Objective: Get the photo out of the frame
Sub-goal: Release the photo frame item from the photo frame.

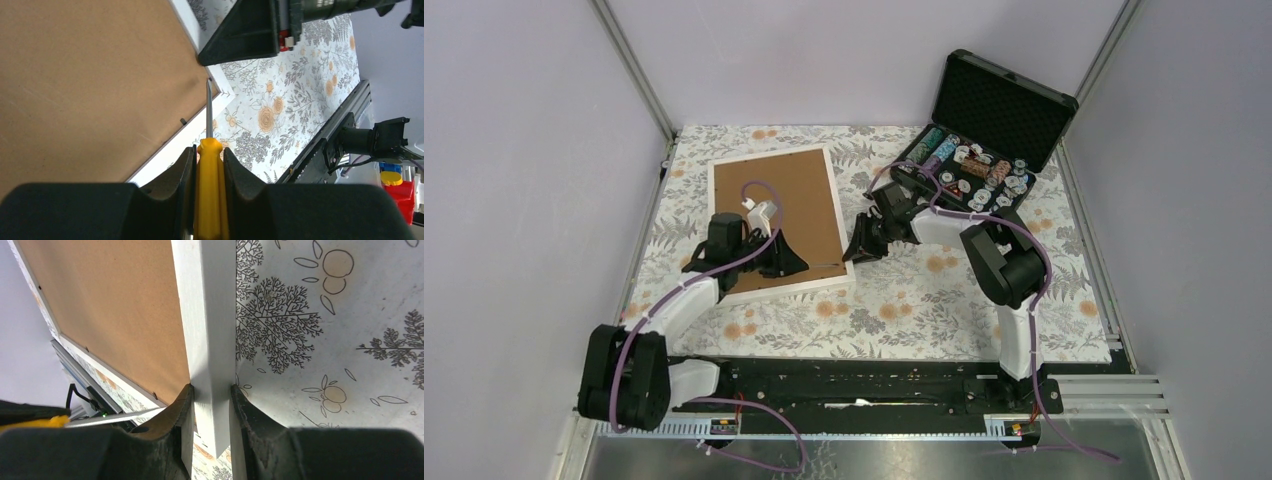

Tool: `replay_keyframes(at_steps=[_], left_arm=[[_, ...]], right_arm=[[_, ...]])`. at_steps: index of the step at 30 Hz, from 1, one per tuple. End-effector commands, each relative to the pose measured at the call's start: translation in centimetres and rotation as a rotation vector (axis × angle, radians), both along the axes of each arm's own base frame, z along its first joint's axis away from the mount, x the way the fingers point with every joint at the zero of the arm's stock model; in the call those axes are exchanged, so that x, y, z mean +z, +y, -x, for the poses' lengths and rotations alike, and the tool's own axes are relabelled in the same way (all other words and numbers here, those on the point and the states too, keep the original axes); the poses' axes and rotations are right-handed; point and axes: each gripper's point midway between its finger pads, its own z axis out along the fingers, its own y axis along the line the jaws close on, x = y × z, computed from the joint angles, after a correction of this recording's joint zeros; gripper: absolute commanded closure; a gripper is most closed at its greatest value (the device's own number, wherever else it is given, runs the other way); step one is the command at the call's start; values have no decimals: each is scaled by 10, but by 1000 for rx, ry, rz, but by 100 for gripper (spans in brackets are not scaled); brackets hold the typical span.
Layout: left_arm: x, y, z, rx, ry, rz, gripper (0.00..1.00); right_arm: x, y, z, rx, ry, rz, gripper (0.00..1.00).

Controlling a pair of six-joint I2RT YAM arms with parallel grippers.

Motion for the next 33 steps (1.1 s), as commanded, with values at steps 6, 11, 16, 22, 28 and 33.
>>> replay_keyframes(at_steps=[6,11,16,22,28,33], left_arm=[[-2,-8,-13,-92,-20,44,100],[-9,-6,-10,-71,-12,40,100],[-18,-7,-11,-61,4,39,100],[-28,-12,-6,-117,17,10,100],[-34,-13,-1,-154,41,-2,100],[-20,-33,1,-199,-6,-20,100]], right_arm=[[-26,-11,1,-71,0,70,100],[-27,-10,3,-69,-1,73,100],[-30,-8,5,-63,8,70,100],[-32,-6,7,-60,16,70,100],[-33,-5,8,-59,18,72,100],[-34,-4,9,-58,17,76,100]])
